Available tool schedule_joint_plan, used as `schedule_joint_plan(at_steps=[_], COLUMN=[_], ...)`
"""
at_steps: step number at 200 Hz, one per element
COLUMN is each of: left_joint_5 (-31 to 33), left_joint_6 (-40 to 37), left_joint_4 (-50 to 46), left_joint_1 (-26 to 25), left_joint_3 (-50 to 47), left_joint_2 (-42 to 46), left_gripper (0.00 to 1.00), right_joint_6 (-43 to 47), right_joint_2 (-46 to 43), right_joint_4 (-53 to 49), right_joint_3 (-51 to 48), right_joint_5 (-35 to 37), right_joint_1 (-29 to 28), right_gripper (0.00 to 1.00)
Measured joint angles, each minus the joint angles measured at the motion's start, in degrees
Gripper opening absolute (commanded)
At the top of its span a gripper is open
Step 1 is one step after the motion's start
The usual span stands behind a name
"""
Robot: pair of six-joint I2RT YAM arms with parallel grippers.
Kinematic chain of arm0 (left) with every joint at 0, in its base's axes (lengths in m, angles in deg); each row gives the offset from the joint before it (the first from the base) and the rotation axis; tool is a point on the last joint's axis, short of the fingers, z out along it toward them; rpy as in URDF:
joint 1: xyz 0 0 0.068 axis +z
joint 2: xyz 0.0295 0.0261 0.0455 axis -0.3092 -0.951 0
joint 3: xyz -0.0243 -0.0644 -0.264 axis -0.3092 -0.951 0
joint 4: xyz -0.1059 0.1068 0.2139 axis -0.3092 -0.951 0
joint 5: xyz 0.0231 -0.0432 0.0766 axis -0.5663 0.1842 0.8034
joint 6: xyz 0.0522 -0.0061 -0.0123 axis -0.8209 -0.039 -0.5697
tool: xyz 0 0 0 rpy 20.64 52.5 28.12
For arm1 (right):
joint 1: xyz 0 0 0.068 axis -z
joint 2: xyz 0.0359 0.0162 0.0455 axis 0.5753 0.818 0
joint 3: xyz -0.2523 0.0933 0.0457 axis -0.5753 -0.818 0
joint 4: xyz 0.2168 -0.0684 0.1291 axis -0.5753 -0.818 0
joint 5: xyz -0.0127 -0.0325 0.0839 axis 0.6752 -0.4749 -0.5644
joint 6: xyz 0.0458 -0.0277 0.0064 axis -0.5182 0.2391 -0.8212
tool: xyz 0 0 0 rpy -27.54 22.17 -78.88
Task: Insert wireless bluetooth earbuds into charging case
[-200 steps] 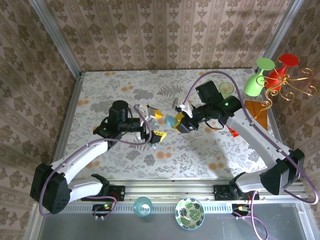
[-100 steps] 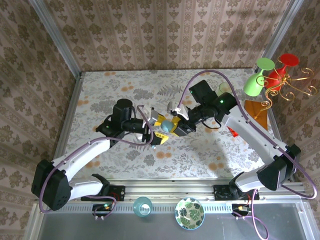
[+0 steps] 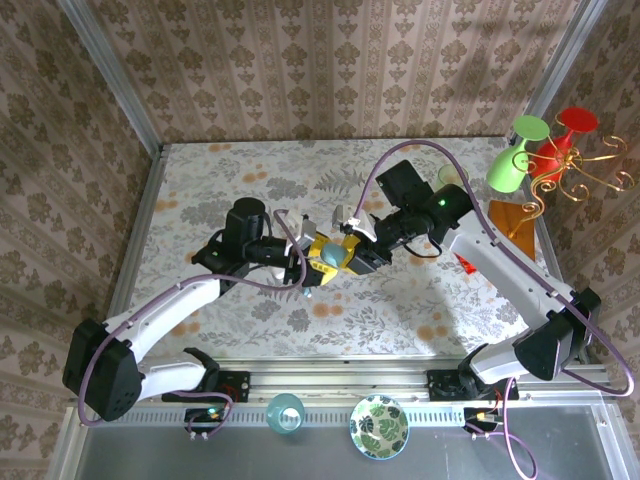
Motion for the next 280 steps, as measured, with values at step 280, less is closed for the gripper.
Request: schedule_joint_plan(at_steps=[280], left_joint_5=[2.43], left_joint_6=[-2.91], left_joint_4=[3.32], left_joint_1=[0.87], left_joint_3=[-0.13], left_joint_2=[-0.76], left_gripper=[0.24], right_joint_6=[-7.87], right_joint_2=[-4.00], right_joint_4=[9.38], right_joint_3=[-6.45], right_joint_5=[-1.55], right_joint_1=[4.15], right_gripper=[0.56])
